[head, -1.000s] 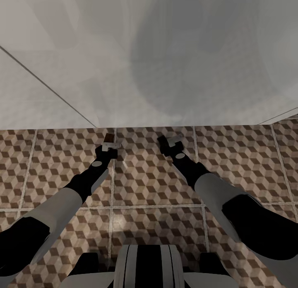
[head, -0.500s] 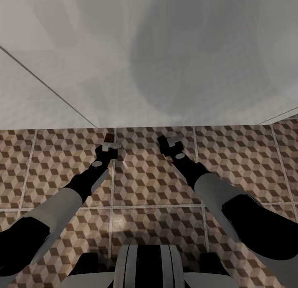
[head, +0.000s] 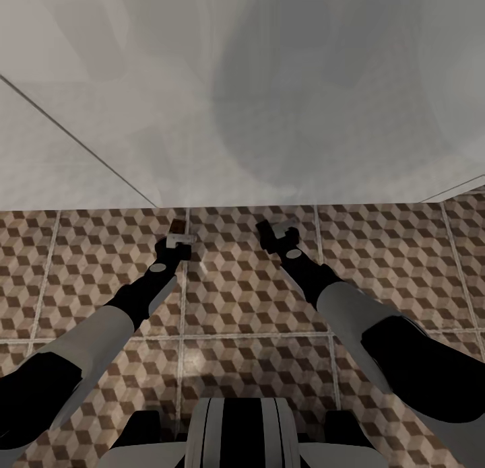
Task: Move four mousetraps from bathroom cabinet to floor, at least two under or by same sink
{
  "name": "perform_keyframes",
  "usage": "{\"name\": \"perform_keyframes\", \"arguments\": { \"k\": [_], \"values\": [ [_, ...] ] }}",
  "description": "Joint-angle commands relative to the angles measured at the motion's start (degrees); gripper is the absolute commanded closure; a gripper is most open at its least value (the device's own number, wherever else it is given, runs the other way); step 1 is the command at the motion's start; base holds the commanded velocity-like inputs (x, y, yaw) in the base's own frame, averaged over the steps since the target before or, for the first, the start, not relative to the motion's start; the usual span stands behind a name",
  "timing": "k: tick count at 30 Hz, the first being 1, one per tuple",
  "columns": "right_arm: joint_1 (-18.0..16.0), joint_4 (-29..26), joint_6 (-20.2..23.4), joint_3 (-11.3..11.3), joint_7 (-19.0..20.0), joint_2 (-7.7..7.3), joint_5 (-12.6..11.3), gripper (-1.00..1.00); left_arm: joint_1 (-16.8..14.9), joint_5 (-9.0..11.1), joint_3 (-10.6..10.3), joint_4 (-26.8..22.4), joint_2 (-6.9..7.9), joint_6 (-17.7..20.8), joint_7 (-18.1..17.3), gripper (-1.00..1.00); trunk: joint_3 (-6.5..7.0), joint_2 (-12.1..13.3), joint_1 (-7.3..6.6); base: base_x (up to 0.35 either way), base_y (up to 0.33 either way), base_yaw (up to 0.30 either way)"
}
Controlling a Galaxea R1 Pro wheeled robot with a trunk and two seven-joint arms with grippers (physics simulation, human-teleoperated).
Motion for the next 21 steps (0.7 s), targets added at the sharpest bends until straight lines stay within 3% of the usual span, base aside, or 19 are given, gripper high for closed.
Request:
{"name": "perform_keyframes", "arguments": {
  "k": [1, 21],
  "values": [
    [-0.04, 0.04, -0.04, 0.46, -0.36, -0.03, -0.33, -1.00, -0.04, 0.33, -0.48, 0.09, 0.06, -0.05, 0.44, 1.00, -0.03, -0.01, -0.01, 0.000, 0.000, 0.000],
    [-0.04, 0.04, -0.08, 0.46, -0.32, -0.23, -0.33, -1.00, -0.04, 0.32, -0.48, 2.25, -0.05, -0.31, 0.43, 1.00, -0.03, -0.01, -0.01, 0.000, 0.000, 0.000]
  ]
}}
